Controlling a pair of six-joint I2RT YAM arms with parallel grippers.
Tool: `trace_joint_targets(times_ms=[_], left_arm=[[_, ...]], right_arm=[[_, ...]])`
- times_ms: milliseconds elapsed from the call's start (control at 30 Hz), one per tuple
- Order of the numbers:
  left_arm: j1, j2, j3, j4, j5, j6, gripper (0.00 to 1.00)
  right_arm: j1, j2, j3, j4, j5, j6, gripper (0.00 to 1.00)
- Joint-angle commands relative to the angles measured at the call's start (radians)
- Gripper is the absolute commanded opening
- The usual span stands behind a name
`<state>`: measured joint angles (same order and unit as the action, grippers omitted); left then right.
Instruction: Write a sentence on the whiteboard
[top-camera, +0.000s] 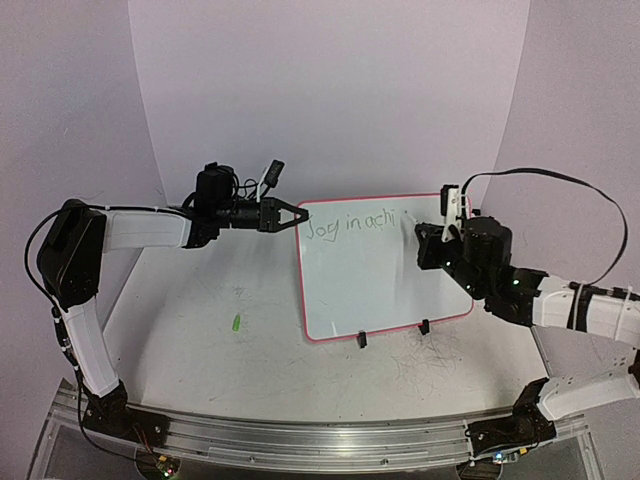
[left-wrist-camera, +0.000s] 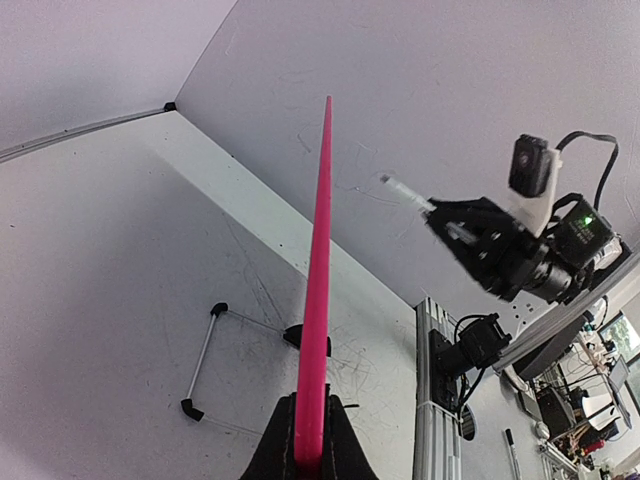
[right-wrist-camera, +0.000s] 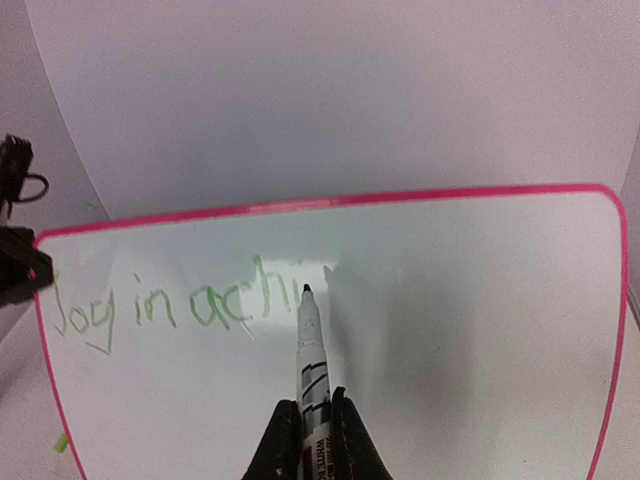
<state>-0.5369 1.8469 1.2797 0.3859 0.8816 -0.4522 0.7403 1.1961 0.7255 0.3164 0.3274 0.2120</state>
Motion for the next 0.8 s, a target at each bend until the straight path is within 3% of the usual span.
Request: trace_joint_targets(times_ms=[0,767], left_arm=[[-0.021,-0.017,-0.008,-0.019,-0.029,0.044,0.00],[-0.023,0.002,-0.006,-0.021,-0.027,0.047,0.00]], right_arm=[[-0.013,-0.101,0.040,-0.005,0.076,-0.075,0.00],[-0.027,-0.029,-0.082,0.144,-0.093,-0.080,0.00]])
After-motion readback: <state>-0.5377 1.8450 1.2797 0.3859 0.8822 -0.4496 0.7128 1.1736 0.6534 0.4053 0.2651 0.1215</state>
